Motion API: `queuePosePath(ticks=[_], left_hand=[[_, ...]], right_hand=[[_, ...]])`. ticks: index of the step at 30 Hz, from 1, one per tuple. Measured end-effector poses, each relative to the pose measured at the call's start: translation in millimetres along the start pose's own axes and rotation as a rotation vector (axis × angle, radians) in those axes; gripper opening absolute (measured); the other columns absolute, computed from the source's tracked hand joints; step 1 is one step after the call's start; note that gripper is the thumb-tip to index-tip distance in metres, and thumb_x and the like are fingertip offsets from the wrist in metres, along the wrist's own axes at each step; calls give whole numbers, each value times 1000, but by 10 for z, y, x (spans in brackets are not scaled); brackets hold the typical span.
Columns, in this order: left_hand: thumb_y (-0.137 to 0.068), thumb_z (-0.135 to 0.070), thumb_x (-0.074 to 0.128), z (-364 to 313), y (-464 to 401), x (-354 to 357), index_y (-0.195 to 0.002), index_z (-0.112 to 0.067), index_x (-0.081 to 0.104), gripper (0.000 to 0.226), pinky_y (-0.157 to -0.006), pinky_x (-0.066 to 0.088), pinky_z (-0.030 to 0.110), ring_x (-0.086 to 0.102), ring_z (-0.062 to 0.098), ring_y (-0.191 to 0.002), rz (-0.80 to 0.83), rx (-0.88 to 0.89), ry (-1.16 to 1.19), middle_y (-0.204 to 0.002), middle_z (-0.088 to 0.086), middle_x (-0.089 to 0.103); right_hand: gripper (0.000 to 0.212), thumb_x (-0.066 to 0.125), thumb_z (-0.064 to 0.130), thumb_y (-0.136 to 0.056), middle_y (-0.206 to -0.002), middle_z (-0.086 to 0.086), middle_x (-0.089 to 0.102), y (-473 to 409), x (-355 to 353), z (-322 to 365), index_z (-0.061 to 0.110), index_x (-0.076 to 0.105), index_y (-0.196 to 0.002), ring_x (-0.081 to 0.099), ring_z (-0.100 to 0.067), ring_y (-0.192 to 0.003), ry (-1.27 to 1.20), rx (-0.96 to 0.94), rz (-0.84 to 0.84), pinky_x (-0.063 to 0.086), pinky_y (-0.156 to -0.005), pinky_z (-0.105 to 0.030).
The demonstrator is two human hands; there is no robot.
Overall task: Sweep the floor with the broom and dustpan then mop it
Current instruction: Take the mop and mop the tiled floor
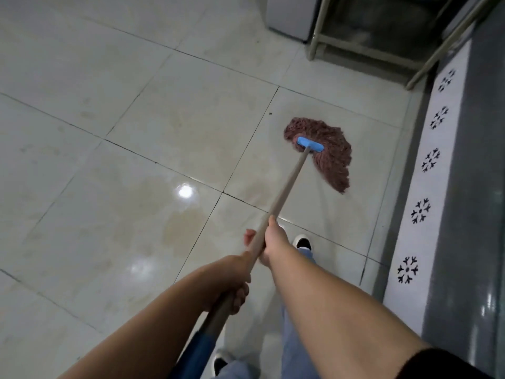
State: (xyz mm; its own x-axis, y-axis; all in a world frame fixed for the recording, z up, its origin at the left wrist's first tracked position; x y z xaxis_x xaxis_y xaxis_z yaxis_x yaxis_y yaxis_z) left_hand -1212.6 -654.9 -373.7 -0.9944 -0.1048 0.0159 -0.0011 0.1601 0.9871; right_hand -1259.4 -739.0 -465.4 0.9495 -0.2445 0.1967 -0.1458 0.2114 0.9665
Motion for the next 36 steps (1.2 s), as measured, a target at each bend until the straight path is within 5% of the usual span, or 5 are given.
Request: queuePosePath(ticks=[11, 18, 25, 32, 36], left_hand=[[-71, -86, 34, -3291, -836, 566, -70, -14, 40, 72, -36, 34, 11, 34, 9, -30, 6, 34, 34, -44, -2, 39], [-75, -84, 27, -4239, -1225, 765, -54, -12, 39, 76, -35, 34, 10, 33, 12, -25, 12, 58, 17, -36, 0, 38], [-56, -95, 28, -3393, -1233, 399, -69, -12, 43, 86, -36, 32, 11, 31, 11, -25, -24, -45, 7, -37, -1, 36], [-61, -91, 28, -1720, -747, -224, -81, -9, 49, 88, -39, 32, 10, 32, 10, -27, 13, -37, 7, -37, -1, 38], [-71, -86, 25, -538, -395, -670, -81, -8, 49, 82, -42, 30, 10, 31, 11, -27, -16, -100, -7, -38, -2, 36]], right_hand=[[25, 32, 31, -102, -59, -10, 42, -913, 589, 3270, 9, 42, -109, 39, -19, -42, 153, -254, -97, 36, -30, -13], [20, 43, 29, -99, -74, -11, 46, -1176, 723, 4248, 14, 48, -111, 47, -20, -58, 108, -224, -155, 41, -32, -15], [19, 39, 30, -99, -85, -8, 50, -1149, 734, 3403, 16, 50, -102, 49, -20, -57, 261, -210, -186, 46, -48, -28], [30, 34, 31, -100, -78, -6, 45, -682, 742, 1691, 16, 49, -121, 47, -20, -52, 399, -208, -230, 45, -43, -24], [32, 32, 31, -100, -99, -9, 47, -328, 781, 398, 18, 45, -127, 48, -18, -56, 386, -128, -164, 50, -51, -26]])
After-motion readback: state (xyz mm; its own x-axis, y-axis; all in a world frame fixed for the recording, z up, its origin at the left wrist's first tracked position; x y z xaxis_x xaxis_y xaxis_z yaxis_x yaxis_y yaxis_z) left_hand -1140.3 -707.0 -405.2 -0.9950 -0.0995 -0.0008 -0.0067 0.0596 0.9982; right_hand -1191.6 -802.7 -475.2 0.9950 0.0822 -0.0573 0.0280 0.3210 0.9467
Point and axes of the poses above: each hand's wrist, its own y-axis away from the middle knuckle, its own x-axis out of the palm, z = x × y, the point moved 4 cm from there along -y, towards the middle knuckle
